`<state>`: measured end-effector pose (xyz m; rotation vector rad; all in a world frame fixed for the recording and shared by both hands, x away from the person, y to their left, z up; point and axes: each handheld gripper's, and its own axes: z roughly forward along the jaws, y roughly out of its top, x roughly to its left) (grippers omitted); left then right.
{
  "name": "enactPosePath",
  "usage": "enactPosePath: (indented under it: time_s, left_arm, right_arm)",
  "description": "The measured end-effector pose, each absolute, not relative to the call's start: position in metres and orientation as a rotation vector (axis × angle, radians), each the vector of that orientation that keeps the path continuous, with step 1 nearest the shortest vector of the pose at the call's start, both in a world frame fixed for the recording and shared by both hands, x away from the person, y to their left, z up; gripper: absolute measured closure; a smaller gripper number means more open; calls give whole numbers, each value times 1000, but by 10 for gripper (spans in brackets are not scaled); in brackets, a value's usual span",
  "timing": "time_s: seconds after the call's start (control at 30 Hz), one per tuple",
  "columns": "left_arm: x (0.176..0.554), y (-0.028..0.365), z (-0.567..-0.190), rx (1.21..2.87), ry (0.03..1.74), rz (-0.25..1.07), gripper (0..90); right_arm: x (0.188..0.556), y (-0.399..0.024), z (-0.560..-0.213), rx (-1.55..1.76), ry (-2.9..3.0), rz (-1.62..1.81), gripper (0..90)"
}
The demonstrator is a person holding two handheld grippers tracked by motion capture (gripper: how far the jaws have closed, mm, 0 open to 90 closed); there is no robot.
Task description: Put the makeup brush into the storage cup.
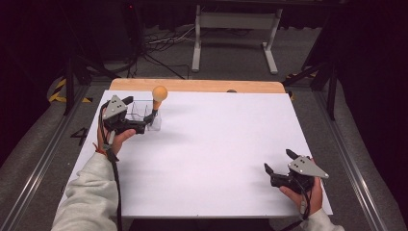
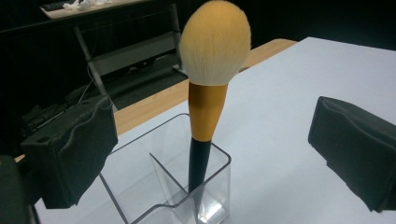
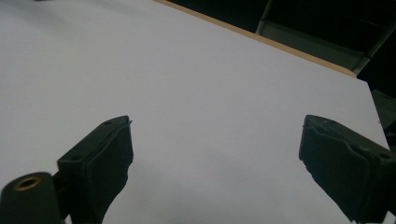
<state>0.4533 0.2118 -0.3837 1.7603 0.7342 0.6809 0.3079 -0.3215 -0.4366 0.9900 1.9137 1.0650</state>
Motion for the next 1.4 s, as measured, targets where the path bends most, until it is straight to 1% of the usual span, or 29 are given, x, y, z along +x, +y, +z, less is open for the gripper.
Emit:
enactPosePath:
  time_s: [0.73,1.3,1.4]
  left_arm:
    - [440,210,-379,1789,678,729,40]
    - [425,208,-378,1807,631,714,35]
    - [422,206,-378,1816,634,735,43]
  right_arm:
    - [308,-321,-436,988,1914,1064,106]
    - [308,-321,-437,988,1916,1064,106]
    - [308,-320,-437,985,1919,1062,106]
